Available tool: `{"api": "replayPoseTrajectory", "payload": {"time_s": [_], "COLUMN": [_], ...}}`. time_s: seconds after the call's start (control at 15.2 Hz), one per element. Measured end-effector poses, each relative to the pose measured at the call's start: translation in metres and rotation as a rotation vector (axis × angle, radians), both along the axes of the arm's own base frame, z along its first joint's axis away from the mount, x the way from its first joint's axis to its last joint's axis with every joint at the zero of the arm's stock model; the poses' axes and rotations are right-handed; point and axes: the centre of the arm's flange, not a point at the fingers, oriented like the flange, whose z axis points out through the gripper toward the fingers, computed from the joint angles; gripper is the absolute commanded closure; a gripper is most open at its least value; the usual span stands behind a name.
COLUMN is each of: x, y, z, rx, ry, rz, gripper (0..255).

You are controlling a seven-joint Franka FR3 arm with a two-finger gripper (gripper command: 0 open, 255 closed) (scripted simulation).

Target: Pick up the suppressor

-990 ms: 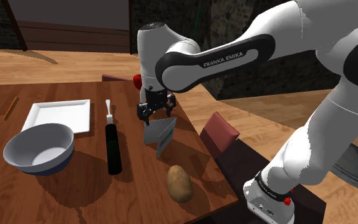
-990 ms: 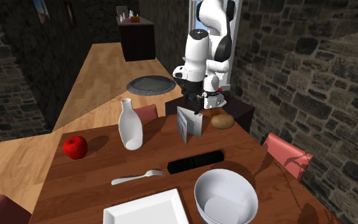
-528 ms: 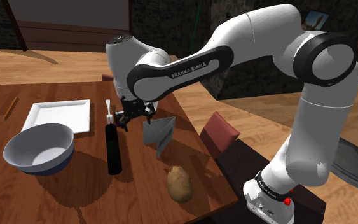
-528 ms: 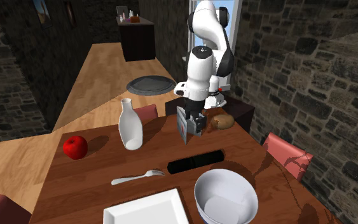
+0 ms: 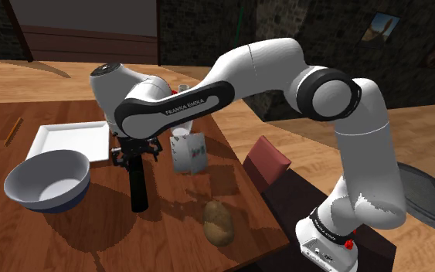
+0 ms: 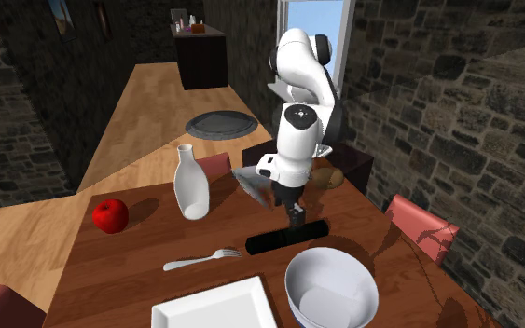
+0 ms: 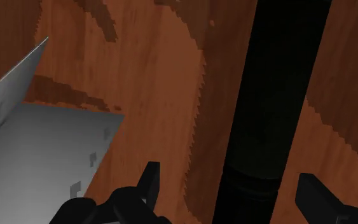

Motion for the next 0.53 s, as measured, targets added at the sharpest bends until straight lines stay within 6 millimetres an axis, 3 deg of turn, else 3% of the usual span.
{"api": "replayPoseTrajectory", "payload": {"time_s": [0.13, 0.53], "x": [0.015, 0.017], "y": [0.013, 0.019], "z": [-0.016, -0.046], "rx": [-0.007, -0.01], "ry": [0.005, 0.006], "rz": [-0.011, -0.015], "gripper": [0, 0]}}
